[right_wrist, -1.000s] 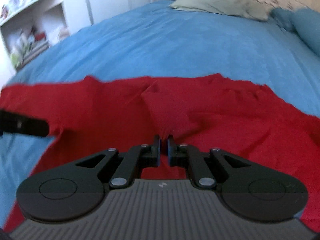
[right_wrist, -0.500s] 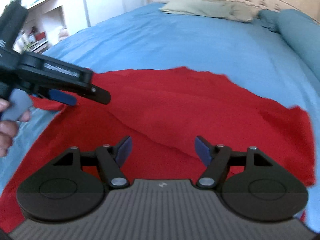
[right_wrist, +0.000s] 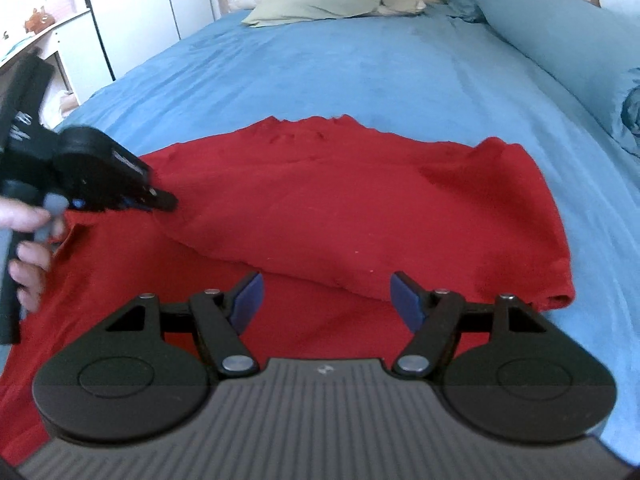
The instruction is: Fold small clothes
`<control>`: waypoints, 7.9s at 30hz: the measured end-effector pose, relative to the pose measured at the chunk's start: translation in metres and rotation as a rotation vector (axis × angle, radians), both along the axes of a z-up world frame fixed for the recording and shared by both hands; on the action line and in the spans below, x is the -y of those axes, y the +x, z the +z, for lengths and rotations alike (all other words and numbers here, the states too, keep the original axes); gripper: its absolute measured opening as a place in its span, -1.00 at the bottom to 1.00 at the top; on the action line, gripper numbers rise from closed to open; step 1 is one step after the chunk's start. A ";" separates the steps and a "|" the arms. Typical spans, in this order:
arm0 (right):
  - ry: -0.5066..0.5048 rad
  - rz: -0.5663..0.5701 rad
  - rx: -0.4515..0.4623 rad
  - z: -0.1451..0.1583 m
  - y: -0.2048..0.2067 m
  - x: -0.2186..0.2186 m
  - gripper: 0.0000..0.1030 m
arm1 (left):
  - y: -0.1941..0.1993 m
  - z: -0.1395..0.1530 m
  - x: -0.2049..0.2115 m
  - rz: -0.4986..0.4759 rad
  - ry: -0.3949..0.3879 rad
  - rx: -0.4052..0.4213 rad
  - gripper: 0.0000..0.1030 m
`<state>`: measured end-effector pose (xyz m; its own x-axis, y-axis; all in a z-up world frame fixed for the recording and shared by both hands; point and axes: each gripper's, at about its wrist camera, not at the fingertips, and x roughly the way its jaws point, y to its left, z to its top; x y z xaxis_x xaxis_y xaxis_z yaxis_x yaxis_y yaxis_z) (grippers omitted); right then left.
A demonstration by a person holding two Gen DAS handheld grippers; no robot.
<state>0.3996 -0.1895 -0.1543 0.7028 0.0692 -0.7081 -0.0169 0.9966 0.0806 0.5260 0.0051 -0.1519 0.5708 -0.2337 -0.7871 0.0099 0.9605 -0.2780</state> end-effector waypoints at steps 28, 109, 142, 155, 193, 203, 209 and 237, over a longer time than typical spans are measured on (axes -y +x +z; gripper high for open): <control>-0.068 -0.103 -0.022 -0.034 0.031 0.058 0.84 | -0.015 -0.025 -0.018 -0.122 0.278 0.055 0.40; 0.019 0.003 0.048 0.074 0.031 -0.221 1.00 | -0.027 0.120 -0.255 0.313 0.025 0.375 -0.92; 0.184 -0.225 -0.067 0.048 -0.027 0.081 1.00 | -0.038 0.008 0.104 -0.143 0.081 0.139 0.48; 0.331 -0.206 -0.124 0.017 0.069 0.009 1.00 | -0.045 0.044 -0.012 0.024 0.143 0.174 0.90; -0.067 -0.271 -0.089 0.012 0.085 0.072 -0.50 | -0.040 0.012 -0.047 -0.048 0.207 0.111 0.89; -0.117 -0.292 -0.062 0.002 0.087 0.079 0.58 | -0.049 0.010 -0.037 -0.119 0.231 0.101 0.89; 0.003 -0.135 0.026 0.008 0.065 0.060 0.89 | -0.043 -0.001 -0.015 -0.220 0.205 0.106 0.86; 0.002 -0.121 0.194 0.139 -0.070 0.058 0.99 | -0.173 0.119 -0.082 -0.079 0.285 0.259 1.00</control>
